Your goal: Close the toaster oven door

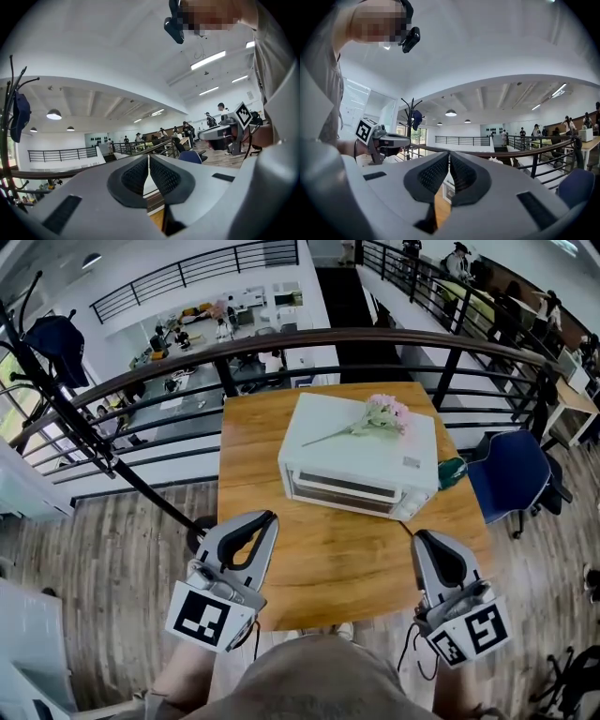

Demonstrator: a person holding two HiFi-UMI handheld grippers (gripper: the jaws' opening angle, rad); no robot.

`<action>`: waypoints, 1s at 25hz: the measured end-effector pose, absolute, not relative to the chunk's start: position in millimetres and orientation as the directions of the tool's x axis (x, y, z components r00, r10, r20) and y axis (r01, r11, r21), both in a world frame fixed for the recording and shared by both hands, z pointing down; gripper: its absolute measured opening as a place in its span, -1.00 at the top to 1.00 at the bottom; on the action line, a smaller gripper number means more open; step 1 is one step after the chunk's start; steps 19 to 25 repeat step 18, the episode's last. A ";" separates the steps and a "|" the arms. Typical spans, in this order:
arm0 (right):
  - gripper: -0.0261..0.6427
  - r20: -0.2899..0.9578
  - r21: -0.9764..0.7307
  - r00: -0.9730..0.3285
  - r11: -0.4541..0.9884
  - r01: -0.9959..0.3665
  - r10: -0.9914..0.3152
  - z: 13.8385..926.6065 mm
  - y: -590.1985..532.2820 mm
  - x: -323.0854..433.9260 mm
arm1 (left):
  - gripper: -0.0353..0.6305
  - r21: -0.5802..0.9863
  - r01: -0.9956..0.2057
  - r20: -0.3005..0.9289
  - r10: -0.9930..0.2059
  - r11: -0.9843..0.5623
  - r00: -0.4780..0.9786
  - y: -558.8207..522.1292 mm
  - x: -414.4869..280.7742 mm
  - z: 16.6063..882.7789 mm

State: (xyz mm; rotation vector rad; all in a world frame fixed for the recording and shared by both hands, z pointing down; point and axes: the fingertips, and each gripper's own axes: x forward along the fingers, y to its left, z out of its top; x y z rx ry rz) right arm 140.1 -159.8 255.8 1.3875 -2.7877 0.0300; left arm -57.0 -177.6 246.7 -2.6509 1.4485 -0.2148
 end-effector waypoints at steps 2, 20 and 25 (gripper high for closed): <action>0.81 0.066 -0.003 -0.611 0.613 -0.790 -0.789 266.8 -159.8 134.8 | 0.81 -0.185 -0.820 0.077 -0.839 -0.542 0.538 -178.8 -55.6 256.3; 0.81 0.102 0.004 -0.626 0.630 -0.777 -0.773 276.4 -159.3 138.6 | 0.81 -0.151 -0.826 0.124 -0.839 -0.544 0.530 -172.0 -46.3 268.1; 0.81 0.102 0.004 -0.626 0.630 -0.777 -0.773 276.4 -159.3 138.6 | 0.81 -0.151 -0.826 0.124 -0.839 -0.544 0.530 -172.0 -46.3 268.1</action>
